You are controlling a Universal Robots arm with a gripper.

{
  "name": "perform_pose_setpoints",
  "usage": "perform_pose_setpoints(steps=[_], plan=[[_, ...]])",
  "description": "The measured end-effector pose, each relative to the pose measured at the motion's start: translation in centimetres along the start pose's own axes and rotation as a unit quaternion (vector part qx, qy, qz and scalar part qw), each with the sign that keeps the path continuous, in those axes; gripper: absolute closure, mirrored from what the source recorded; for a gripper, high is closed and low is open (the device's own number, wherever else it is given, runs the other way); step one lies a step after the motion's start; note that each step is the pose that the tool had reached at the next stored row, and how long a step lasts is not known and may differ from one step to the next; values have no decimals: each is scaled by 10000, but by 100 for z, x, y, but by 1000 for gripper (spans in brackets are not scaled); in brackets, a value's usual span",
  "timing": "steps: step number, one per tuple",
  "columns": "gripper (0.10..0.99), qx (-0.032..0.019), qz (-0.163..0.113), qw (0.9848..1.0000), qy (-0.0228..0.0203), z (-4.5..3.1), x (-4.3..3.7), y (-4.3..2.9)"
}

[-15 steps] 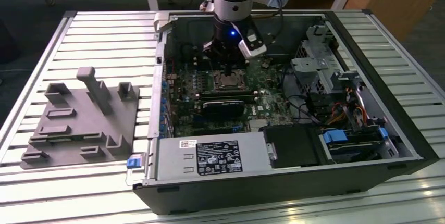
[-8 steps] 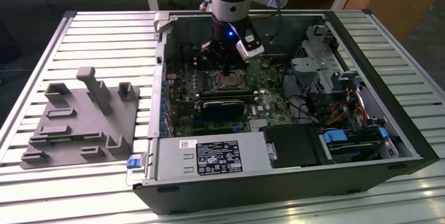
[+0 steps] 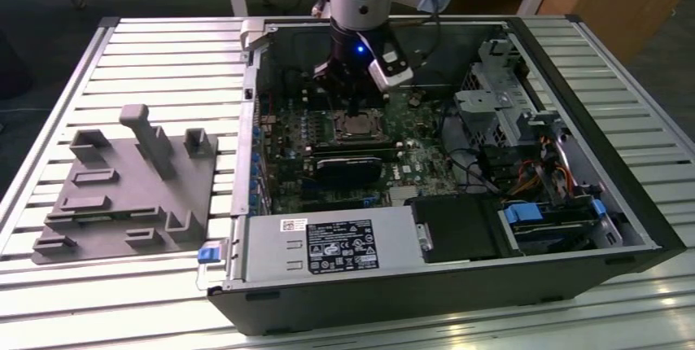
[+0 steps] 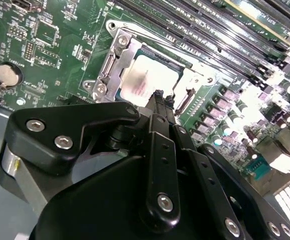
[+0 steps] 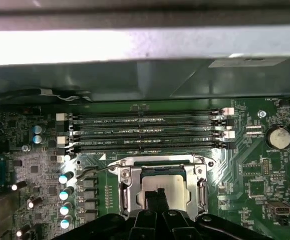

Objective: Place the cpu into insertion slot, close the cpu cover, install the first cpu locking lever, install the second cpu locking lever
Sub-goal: 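Close the cpu cover, then install the first cpu locking lever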

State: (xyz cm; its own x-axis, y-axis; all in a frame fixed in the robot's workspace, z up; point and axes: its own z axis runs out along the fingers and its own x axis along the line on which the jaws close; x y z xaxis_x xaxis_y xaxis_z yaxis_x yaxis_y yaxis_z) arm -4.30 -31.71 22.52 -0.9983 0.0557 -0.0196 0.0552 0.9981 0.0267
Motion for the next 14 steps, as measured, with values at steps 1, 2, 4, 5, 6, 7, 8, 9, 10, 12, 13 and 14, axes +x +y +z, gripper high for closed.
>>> perform_pose_setpoints(steps=[1,2,4,5,6,7,8,9,10,12,13,14], plan=[[980,0,0,10000,0,-21,0,1],[980,1,0,10000,0,-43,-1,1],[980,0,0,10000,0,-88,-2,2],[980,0,0,10000,0,-108,-2,3],[980,0,0,10000,0,-124,-3,3],[980,0,0,10000,0,-136,-3,4],[980,0,0,10000,0,-147,-3,4],[980,1,0,10000,1,-156,-3,4],[980,0,0,10000,0,-157,-3,5],[980,0,0,10000,0,-157,-3,5],[980,5,0,10000,0,-157,-3,4],[980,9,0,10000,0,-157,-3,4]])
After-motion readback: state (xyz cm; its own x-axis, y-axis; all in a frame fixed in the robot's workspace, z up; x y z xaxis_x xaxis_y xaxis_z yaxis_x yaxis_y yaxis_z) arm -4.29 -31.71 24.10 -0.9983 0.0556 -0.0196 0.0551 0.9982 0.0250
